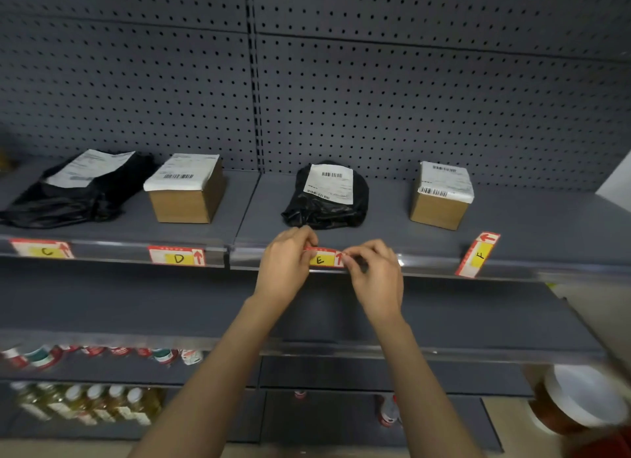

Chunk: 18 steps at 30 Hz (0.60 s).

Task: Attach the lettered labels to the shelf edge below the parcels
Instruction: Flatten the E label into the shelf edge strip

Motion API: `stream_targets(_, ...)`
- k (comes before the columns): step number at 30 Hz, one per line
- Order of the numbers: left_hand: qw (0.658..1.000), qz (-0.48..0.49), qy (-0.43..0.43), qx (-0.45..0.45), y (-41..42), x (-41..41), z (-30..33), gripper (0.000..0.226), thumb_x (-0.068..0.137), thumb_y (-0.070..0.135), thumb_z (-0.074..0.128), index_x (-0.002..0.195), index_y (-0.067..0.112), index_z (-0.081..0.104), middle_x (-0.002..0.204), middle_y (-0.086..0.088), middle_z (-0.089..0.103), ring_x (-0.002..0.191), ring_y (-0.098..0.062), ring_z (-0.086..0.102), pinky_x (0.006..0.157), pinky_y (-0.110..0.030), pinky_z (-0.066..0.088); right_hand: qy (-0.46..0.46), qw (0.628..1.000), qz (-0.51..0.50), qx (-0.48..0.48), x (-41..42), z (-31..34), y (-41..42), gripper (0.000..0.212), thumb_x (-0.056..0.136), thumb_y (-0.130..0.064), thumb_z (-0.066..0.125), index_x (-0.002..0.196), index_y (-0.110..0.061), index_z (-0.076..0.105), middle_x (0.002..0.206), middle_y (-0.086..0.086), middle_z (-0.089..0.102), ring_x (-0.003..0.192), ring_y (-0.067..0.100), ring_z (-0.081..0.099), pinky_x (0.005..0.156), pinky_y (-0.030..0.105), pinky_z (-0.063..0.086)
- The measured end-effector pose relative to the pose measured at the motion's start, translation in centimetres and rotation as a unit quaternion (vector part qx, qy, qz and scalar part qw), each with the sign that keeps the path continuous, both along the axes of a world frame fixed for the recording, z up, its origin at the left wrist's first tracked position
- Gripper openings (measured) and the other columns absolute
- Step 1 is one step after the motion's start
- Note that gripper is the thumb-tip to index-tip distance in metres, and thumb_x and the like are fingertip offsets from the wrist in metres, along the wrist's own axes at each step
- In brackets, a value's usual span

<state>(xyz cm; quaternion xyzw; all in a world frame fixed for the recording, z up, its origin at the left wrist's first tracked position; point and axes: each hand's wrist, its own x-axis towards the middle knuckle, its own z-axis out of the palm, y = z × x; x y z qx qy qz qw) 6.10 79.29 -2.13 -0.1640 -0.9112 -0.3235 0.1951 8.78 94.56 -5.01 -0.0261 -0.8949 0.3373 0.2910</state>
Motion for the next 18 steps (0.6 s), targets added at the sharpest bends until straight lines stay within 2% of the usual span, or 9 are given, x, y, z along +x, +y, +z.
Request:
stream_targets(4, 1.0, 0.005, 0.009, 0.001, -1.7, 0.0, -0.1, 0.013, 0.078, 0.001, 0.062, 0.084, 0.011, 0.067, 0.087, -0.009, 0.065, 0.086, -0.025, 0.058, 0.075, -0.033, 0.045, -0.007, 0.999, -0.041, 0.014, 0.0, -0.2, -0.5, 0.008, 0.082, -0.026, 0.068, 0.09, -0.024, 0.069, 0.092, -0.001, 0.06, 0.089, 0.02, 0.056, 0.083, 0.03, 0.038)
stream_targets(7, 1.0, 0.0, 0.008, -0.004, -2.2, 0.1, -0.4, 0.014, 0.08, 0.002, 0.061, 0.087, 0.011, 0.069, 0.088, -0.009, 0.065, 0.086, -0.024, 0.058, 0.076, -0.033, 0.045, -0.004, 0.999, -0.033, 0.021, 0.3, -0.1, -0.8, 0.023, 0.081, -0.02, 0.067, 0.102, -0.028, 0.064, 0.1, -0.003, 0.06, 0.096, 0.019, 0.056, 0.082, 0.024, 0.029)
stream_targets(10, 1.0, 0.001, 0.009, 0.001, -2.1, 0.2, -0.6, 0.014, 0.082, 0.003, 0.06, 0.09, 0.012, 0.069, 0.09, -0.008, 0.064, 0.088, -0.022, 0.057, 0.077, -0.031, 0.044, 0.003, 0.999, -0.021, 0.049, 0.7, -0.3, -1.0, 0.025, 0.083, -0.017, 0.064, 0.106, -0.029, 0.066, 0.102, -0.003, 0.059, 0.097, 0.018, 0.055, 0.083, 0.025, 0.031)
stream_targets(13, 1.0, -0.006, 0.015, -0.001, -1.9, 0.3, -1.0, 0.018, 0.083, 0.003, 0.059, 0.094, 0.011, 0.07, 0.092, -0.007, 0.064, 0.09, -0.022, 0.057, 0.08, -0.031, 0.044, -0.002, 0.999, -0.037, 0.024, 1.2, -0.8, -1.2, 0.021, 0.087, -0.018, 0.059, 0.104, -0.028, 0.067, 0.101, -0.003, 0.058, 0.099, 0.018, 0.055, 0.086, 0.028, 0.034)
stream_targets(18, 1.0, -0.001, 0.024, 0.006, -1.7, 0.9, -1.2, 0.022, 0.082, 0.001, 0.06, 0.1, 0.011, 0.069, 0.095, -0.007, 0.064, 0.092, -0.024, 0.058, 0.08, -0.036, 0.049, -0.019, 0.999, -0.018, 0.026, 2.2, -1.1, -1.0, 0.027, 0.088, -0.021, 0.057, 0.113, -0.03, 0.062, 0.11, -0.005, 0.056, 0.107, 0.013, 0.052, 0.089, 0.023, 0.028)
